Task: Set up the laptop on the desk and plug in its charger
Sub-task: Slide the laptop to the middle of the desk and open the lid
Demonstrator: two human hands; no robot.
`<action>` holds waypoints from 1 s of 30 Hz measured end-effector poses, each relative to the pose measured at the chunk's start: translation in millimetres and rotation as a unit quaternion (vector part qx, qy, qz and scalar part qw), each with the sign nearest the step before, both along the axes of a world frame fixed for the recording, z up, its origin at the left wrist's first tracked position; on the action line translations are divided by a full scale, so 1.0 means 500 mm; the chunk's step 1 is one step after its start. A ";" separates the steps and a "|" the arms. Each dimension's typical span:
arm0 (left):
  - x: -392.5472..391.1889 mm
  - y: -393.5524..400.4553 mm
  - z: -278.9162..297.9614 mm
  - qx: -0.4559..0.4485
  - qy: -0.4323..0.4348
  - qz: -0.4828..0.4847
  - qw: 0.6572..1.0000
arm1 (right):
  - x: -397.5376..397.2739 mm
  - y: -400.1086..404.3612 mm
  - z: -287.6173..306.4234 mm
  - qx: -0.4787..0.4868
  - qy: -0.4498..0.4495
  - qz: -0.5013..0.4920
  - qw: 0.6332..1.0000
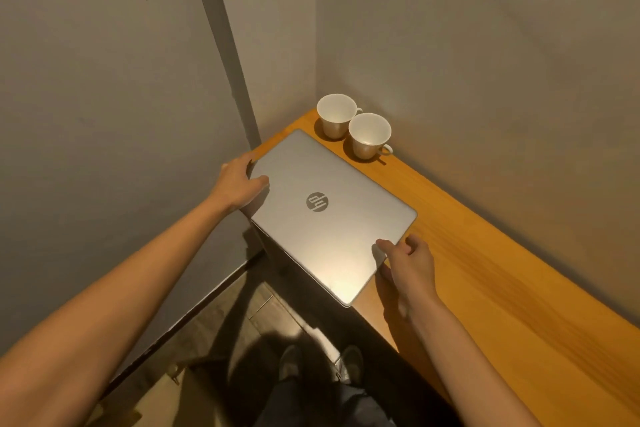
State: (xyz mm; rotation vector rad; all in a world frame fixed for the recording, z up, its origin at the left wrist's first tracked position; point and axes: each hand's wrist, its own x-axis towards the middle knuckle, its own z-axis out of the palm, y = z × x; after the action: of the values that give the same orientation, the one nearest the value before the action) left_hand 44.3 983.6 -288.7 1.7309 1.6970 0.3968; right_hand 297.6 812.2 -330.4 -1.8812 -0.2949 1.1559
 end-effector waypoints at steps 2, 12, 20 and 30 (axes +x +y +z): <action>-0.008 0.024 0.000 -0.027 -0.014 -0.008 1.000 | -0.011 0.001 0.006 -0.019 -0.003 -0.014 1.000; -0.025 0.104 0.005 -0.138 -0.079 0.022 0.987 | -0.021 0.016 0.050 -0.037 0.079 -0.131 0.988; -0.045 0.128 -0.016 -0.197 -0.122 0.052 0.971 | -0.027 0.024 0.059 -0.044 0.094 -0.173 0.980; -0.049 0.115 -0.033 -0.289 -0.194 0.007 0.937 | 0.011 -0.040 0.074 -0.024 0.110 -0.199 0.974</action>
State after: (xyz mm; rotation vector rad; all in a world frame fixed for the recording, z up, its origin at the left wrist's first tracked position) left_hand 19.7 1041.2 -305.4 1.1233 1.3580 0.1975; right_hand 303.0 792.2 -293.6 -1.7311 0.2276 1.0851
